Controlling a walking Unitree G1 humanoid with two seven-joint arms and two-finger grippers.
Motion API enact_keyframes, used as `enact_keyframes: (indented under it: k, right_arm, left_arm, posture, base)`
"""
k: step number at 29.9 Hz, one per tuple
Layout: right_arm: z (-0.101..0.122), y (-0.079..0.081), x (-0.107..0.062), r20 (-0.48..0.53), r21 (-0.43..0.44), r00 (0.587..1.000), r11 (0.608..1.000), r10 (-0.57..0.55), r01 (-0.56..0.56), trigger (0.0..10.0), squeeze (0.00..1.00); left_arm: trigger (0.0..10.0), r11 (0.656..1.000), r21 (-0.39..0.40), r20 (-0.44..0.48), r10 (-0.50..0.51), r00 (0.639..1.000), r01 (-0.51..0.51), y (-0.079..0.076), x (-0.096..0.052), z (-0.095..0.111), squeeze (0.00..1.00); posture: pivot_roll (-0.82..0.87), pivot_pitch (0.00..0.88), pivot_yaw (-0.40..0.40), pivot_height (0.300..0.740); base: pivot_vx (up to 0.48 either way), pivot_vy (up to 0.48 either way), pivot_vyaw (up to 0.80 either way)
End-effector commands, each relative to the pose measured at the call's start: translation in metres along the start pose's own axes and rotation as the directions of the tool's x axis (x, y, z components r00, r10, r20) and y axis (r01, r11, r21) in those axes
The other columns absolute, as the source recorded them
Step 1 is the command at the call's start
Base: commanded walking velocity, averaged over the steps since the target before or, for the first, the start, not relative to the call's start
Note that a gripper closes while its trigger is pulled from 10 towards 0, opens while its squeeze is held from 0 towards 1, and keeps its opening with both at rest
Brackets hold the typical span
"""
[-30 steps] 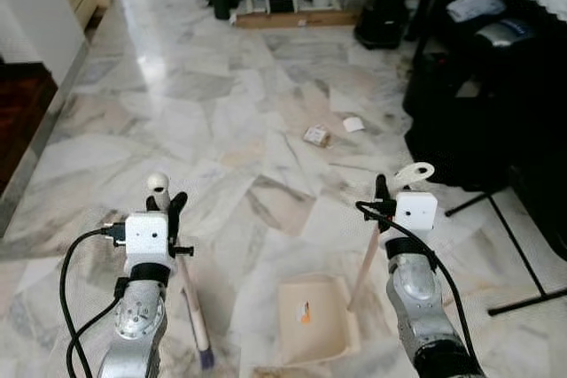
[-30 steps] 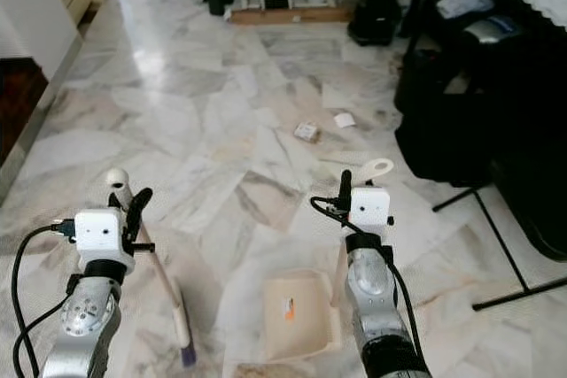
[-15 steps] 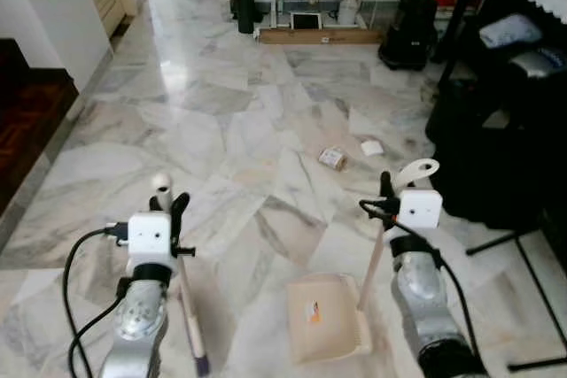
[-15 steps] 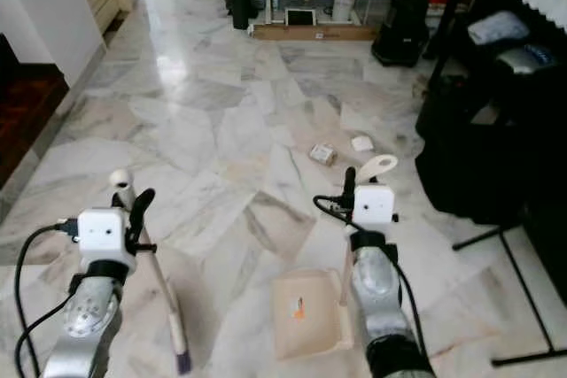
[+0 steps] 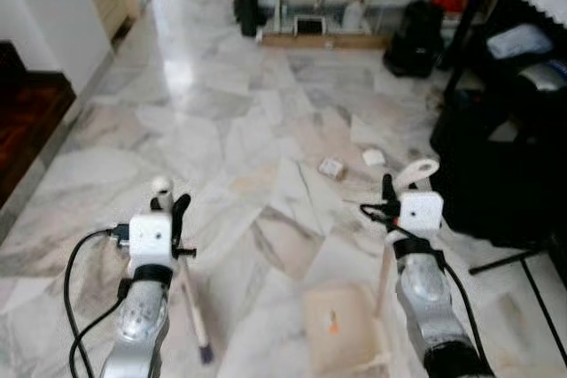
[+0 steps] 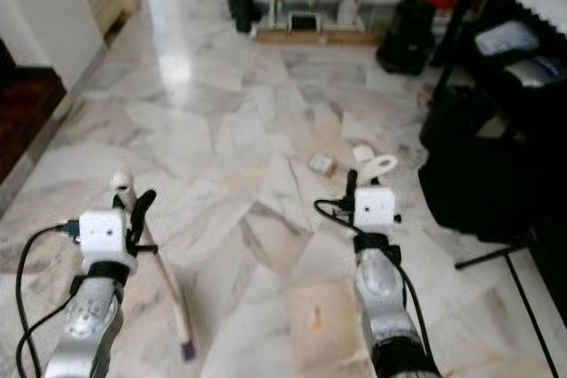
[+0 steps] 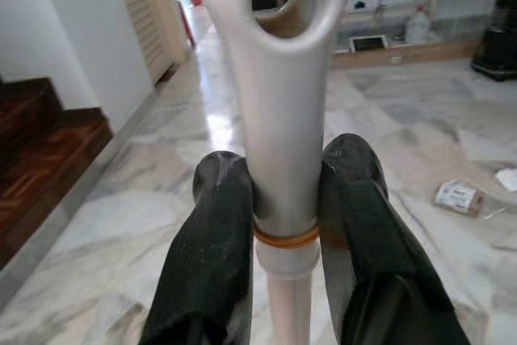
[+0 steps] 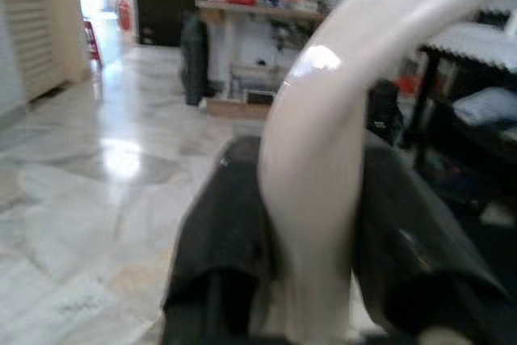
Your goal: Sweep floor
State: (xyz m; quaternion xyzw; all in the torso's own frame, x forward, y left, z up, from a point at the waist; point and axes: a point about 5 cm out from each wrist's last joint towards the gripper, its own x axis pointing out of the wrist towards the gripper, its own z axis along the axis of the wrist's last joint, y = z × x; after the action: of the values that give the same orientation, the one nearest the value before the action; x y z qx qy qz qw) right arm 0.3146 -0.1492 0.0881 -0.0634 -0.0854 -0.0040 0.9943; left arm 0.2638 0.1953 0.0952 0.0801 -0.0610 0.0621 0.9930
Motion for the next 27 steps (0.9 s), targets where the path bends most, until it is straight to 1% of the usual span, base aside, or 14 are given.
enact_keyframes:
  k: [1,6,12,17,24,27]
  right_arm:
    - [0.0079,-0.0071,0.0037,0.041,0.024,0.999,0.999,-0.031,0.03,10.0,0.0]
    - [0.0084,-0.007,0.004,0.044,0.005,0.999,1.0,-0.025,0.025,10.0,0.0]
    - [0.008,-0.0058,0.0029,0.044,0.007,0.999,1.0,-0.021,0.021,10.0,0.0]
    - [0.0078,-0.0055,0.0025,0.043,0.018,0.999,1.0,-0.019,0.018,10.0,0.0]
    - [0.0075,-0.005,0.0024,0.042,0.009,0.999,1.0,-0.013,0.013,10.0,0.0]
    - [0.0076,-0.0043,0.0023,0.043,0.006,0.999,1.0,-0.012,0.012,10.0,0.0]
  left_arm:
    - [10.0,1.0,0.003,0.045,-0.013,0.999,0.013,-0.006,0.0045,0.009,0.0]
    - [10.0,1.0,0.003,0.046,-0.012,0.999,0.012,-0.0067,0.0049,0.0092,0.0]
    - [10.0,1.0,0.002,0.046,-0.008,0.999,0.008,-0.0062,0.0052,0.0095,0.0]
    - [10.0,1.0,0.002,0.046,-0.005,0.999,0.005,-0.0063,0.0056,0.0096,0.0]
    - [10.0,1.0,0.003,0.044,-0.003,0.999,0.002,-0.0061,0.0054,0.0093,0.0]
    - [10.0,1.0,0.003,0.043,-0.002,0.999,0.002,-0.0057,0.0052,0.009,0.0]
  posture:
    - [0.09,0.061,-0.004,0.74]
    - [0.09,0.067,-0.004,0.74]
    - [0.09,0.078,-0.004,0.74]
    - [0.09,0.083,-0.005,0.74]
    - [0.09,0.085,-0.006,0.74]
    - [0.09,0.085,-0.006,0.74]
  base:
    - [0.307,0.0,0.0]
    - [0.305,0.0,0.0]
    - [0.307,0.0,0.6]
    - [0.307,0.0,0.0]
    - [0.307,0.0,0.0]
    - [0.307,0.0,0.49]
